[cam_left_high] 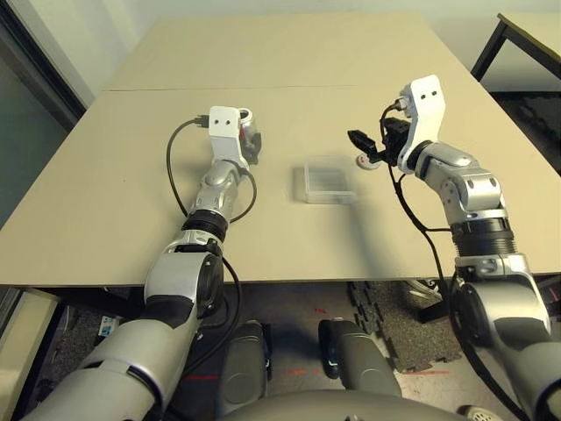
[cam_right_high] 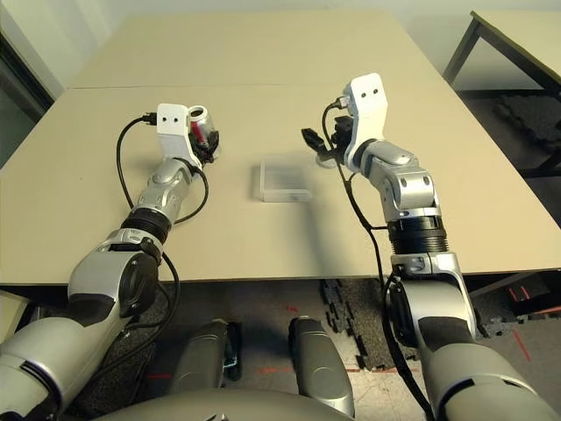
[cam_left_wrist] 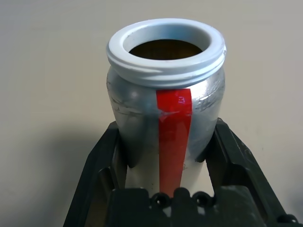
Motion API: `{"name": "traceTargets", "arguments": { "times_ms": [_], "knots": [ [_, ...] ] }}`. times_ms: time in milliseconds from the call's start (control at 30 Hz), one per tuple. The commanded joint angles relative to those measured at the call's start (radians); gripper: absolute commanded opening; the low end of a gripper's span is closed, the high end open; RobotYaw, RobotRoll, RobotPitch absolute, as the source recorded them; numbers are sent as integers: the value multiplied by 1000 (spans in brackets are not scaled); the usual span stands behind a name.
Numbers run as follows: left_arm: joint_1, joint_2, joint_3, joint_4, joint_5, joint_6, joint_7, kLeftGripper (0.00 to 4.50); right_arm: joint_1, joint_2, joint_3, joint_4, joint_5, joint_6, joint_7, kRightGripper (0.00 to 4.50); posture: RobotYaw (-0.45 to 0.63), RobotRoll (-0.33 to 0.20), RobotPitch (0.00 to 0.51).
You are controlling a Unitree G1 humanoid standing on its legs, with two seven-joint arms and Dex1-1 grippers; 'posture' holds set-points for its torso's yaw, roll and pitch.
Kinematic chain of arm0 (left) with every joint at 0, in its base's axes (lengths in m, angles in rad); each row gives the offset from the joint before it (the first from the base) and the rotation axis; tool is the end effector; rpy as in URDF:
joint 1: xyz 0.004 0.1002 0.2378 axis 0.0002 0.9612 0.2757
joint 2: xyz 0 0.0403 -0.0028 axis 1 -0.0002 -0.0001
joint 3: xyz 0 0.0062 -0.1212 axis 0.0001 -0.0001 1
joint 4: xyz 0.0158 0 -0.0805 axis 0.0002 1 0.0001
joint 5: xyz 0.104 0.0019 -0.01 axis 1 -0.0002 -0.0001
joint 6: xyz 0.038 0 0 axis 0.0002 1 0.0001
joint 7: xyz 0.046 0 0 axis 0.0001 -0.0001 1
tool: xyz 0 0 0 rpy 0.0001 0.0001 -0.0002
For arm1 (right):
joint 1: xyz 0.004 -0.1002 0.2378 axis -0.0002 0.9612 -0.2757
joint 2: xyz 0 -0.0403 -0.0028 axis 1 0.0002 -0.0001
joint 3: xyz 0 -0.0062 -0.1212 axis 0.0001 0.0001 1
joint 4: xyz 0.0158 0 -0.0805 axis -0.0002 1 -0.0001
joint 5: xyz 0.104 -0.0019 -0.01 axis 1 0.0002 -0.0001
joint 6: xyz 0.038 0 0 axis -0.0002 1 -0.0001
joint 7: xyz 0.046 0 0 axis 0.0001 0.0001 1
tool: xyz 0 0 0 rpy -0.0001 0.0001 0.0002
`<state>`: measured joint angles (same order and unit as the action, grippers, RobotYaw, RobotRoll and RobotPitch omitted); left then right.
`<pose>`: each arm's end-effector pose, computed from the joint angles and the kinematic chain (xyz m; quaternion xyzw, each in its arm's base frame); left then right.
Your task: Pour the medicine from the bottle into the box.
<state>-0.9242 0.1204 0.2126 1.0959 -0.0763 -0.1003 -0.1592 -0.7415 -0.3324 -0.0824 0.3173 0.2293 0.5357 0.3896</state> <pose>0.3679 0.1508 0.0893 -0.0339 0.0413 -0.0719 0.9960 0.3391 -0.1965 0.1586 -0.0171 0.0535 0.1919 0.9798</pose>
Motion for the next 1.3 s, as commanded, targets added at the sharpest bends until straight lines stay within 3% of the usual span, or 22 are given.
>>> {"name": "traceTargets", "arguments": {
  "times_ms": [33,767,967,1300],
  "knots": [
    [26,-2,-10,-3,-3,23,6,2513,0,16,-10,1,0,-8,-17,4500,-125,0,132],
    [78,5,-32,6,3,38,8,2513,8,21,-30,0,5,-8,-31,4500,-139,0,134],
    [66,10,-40,15,7,30,7,4451,15,22,-34,-7,8,-10,-33,4500,-145,0,126],
    [73,8,-45,-2,6,12,3,4451,25,25,-41,-21,11,-7,-37,4500,-146,0,122]
  ]
}}
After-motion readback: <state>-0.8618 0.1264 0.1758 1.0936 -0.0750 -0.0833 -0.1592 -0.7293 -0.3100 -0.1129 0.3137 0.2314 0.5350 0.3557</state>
